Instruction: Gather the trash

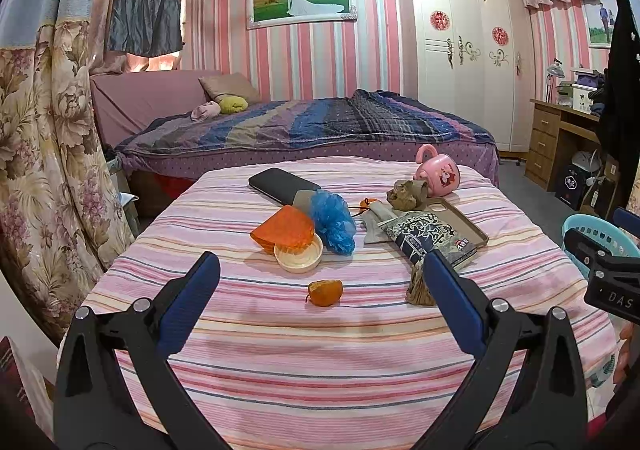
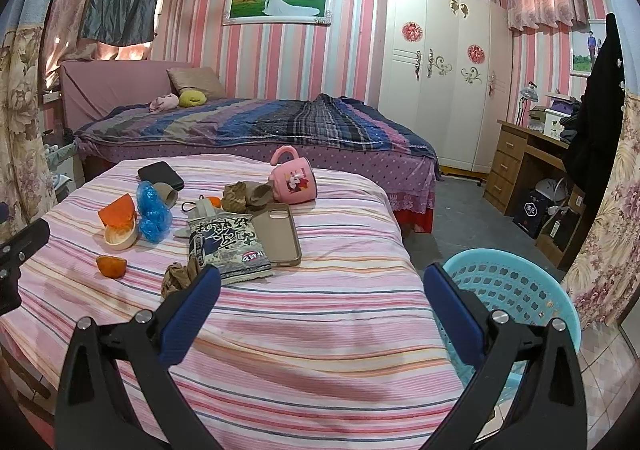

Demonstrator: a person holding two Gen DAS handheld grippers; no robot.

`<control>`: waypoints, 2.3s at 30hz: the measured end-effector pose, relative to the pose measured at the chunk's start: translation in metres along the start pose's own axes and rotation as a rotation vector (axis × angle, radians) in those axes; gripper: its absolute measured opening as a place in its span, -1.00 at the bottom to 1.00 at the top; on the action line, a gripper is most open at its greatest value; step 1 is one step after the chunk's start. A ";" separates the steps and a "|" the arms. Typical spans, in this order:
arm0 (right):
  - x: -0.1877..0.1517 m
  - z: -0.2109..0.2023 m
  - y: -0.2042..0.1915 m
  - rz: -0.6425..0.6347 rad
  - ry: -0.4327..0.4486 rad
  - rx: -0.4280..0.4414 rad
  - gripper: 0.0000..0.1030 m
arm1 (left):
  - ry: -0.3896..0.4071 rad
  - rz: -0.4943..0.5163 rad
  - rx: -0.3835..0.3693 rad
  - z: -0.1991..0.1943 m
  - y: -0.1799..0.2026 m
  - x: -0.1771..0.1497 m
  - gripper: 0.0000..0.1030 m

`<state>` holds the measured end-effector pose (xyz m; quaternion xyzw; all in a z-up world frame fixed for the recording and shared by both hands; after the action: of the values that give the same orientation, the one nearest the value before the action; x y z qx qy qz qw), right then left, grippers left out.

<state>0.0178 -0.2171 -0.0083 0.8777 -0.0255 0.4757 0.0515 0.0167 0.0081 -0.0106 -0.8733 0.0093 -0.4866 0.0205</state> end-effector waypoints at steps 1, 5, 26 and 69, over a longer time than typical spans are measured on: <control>0.000 0.000 0.000 0.001 -0.001 0.001 0.92 | 0.000 0.001 0.000 0.000 0.000 0.000 0.91; 0.000 0.000 0.000 0.000 0.000 0.000 0.92 | 0.001 0.004 0.000 0.000 0.000 -0.001 0.90; 0.034 -0.003 0.005 0.039 0.026 0.041 0.92 | 0.002 -0.006 -0.016 0.000 -0.003 0.022 0.91; 0.019 0.080 0.000 0.014 -0.108 0.089 0.92 | -0.401 -0.012 -0.164 0.151 -0.015 -0.015 -0.46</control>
<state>0.0951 -0.2260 -0.0358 0.9034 -0.0134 0.4286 0.0077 0.1371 0.0275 -0.1021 -0.9514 0.0393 -0.3009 -0.0519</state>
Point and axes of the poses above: each gripper's, at about its wrist camera, not at the fingertips, and z roughly the way its jaws point, y to its right, x to its top, the point moved 2 cm from there along z, roughly the way its jaws point, and after that the axes turned 9 degrees about -y, right-handed, at the moved point
